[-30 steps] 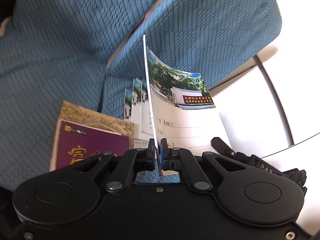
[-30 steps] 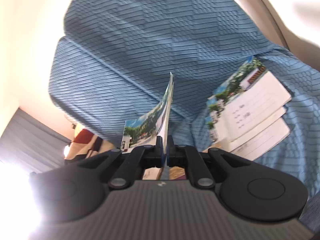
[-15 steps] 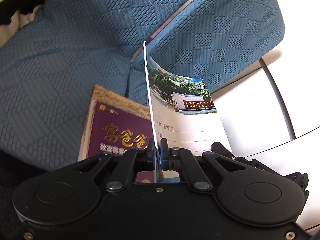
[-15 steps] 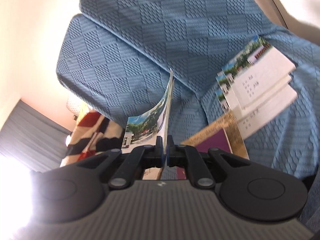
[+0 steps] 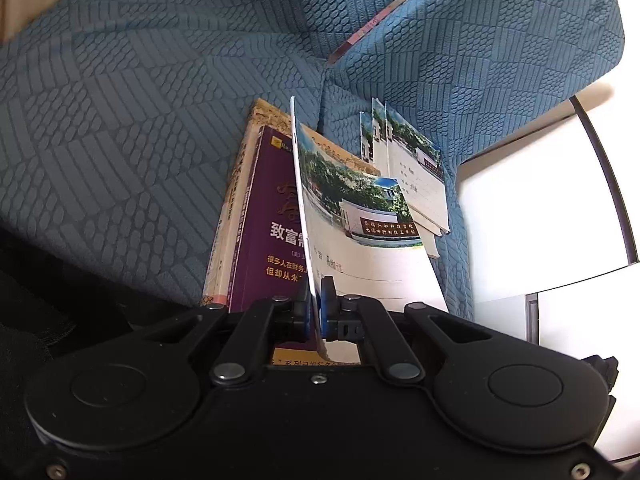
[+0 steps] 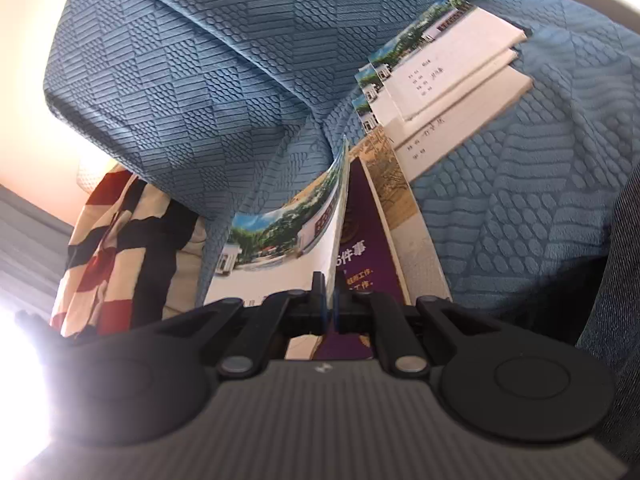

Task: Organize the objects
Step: 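Lower both booklets onto the book stack and open both grippers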

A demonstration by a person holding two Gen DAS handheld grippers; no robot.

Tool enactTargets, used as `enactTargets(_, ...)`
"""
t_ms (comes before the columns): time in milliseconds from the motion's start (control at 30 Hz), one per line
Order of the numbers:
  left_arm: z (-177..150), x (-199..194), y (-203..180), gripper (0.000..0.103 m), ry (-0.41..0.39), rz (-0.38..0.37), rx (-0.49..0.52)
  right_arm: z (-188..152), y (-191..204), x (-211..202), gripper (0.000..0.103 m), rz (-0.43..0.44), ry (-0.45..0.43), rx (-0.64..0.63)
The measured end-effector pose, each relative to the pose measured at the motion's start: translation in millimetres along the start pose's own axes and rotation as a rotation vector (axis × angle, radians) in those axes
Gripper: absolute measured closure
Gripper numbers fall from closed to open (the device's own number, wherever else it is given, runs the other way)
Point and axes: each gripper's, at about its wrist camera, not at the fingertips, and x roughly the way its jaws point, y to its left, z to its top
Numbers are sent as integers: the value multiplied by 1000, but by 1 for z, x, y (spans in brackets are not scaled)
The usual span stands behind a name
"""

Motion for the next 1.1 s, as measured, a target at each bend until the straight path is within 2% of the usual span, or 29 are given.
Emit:
enactTargets(333,-11,17,13,99,52,53,-21,-10,-14,14,93,-53,66,-4)
enactTargets(567,-13,14,14,93,44,68,-18,-9,-15,12,90,-64,86,11)
enactTargets(600,-13,11,13,90,39,69,-6,-9,-15,12,88,-71,89,11)
enactTargets(633,-12,10,11,85,34,70,3,-8,-14,12,82,-78,90,8)
enactTargets(700,-13,4,9,80,22,82,20,-6,-12,9,69,-84,82,4)
enactTargets(733,-14,1,8,79,15,92,30,-5,-12,7,57,-88,75,1)
enactTargets(767,-14,-2,7,79,7,102,37,-4,-10,4,50,-101,67,-3)
enactTargets(967,-14,-22,-7,79,-48,127,94,5,-1,-14,49,-152,21,-83)
enactTargets(1100,-14,-35,-26,79,-106,141,150,12,11,-35,49,-185,-45,-168)
